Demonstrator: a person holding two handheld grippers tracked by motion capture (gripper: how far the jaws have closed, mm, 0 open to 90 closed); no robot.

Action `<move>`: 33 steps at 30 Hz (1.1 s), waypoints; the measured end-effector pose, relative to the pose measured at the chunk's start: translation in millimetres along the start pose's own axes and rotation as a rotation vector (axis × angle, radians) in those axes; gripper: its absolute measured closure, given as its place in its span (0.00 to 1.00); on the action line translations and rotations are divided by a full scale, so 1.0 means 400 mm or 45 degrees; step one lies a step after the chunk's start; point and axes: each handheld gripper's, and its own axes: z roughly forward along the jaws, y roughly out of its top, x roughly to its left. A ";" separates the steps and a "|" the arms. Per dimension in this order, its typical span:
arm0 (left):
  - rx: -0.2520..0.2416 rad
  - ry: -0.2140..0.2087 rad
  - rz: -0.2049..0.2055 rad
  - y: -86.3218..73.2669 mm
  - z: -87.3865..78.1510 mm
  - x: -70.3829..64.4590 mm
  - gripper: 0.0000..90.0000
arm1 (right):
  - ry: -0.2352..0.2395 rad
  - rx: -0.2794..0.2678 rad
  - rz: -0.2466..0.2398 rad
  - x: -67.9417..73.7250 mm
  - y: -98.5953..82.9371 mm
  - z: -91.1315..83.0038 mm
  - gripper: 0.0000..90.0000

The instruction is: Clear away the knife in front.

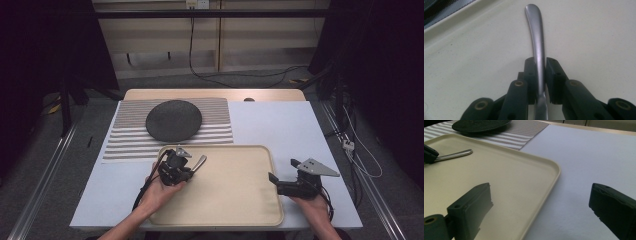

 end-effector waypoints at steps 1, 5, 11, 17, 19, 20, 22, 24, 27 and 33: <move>0.006 -0.001 0.009 -0.001 -0.002 0.000 0.89 | 0.000 -0.001 0.000 0.000 0.000 0.000 0.05; -0.003 -0.003 0.034 -0.009 -0.006 -0.002 0.89 | 0.000 -0.003 0.000 0.000 0.000 -0.001 0.05; -0.010 -0.034 0.054 -0.013 -0.008 0.008 0.87 | 0.006 0.000 -0.005 0.000 0.000 0.000 0.05; -0.093 0.007 0.113 -0.019 -0.013 0.009 0.61 | 0.018 -0.008 0.002 -0.002 0.000 0.000 0.05; -0.119 0.045 0.097 -0.017 -0.013 0.011 0.47 | 0.023 -0.006 0.000 -0.001 -0.001 0.001 0.05; -0.125 0.055 0.094 -0.016 -0.013 0.012 0.41 | 0.025 -0.006 0.000 -0.001 -0.001 0.001 0.05; -0.151 0.047 0.085 -0.015 -0.013 0.015 0.31 | 0.024 -0.008 0.005 -0.001 -0.001 0.000 0.05; -0.164 0.040 0.073 -0.009 -0.018 0.021 0.22 | 0.025 -0.011 0.006 -0.002 -0.001 -0.001 0.05; -0.197 0.023 0.053 0.002 -0.028 0.033 0.19 | 0.022 -0.009 0.015 -0.005 -0.003 -0.001 0.05; -0.240 -0.059 0.061 0.018 -0.031 0.033 0.22 | 0.020 -0.007 0.016 -0.006 -0.003 -0.001 0.05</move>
